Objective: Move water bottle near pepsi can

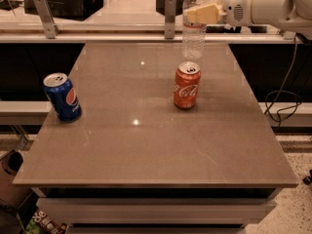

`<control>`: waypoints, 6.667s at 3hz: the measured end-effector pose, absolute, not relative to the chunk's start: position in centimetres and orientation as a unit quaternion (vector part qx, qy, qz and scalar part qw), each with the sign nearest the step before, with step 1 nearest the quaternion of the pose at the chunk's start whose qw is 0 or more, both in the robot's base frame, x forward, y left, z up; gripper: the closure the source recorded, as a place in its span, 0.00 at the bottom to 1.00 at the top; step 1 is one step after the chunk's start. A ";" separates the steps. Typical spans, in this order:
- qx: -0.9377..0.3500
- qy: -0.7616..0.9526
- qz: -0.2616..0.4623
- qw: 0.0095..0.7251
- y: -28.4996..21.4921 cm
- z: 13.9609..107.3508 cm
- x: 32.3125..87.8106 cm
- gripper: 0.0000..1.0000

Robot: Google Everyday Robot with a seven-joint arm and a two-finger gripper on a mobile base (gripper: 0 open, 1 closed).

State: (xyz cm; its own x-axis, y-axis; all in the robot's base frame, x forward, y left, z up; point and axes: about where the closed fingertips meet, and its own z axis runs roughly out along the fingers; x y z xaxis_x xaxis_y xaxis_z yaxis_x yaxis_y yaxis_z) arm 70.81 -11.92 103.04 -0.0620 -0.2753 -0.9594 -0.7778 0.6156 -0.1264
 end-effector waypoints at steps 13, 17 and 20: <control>-0.452 0.644 0.353 0.506 7.3 96.2 57.6 1.00; -0.472 0.625 0.379 0.493 11.8 93.9 54.7 1.00; -0.477 0.621 0.380 0.492 12.4 94.2 54.3 0.35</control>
Offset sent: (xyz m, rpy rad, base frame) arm -0.0602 0.0577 0.0168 -0.0208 -0.0409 0.0850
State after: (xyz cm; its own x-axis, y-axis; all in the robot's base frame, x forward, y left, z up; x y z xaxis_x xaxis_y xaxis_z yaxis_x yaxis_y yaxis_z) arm 54.30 12.42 94.20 -0.0609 -0.2181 -0.9740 -0.9666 0.2563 0.0030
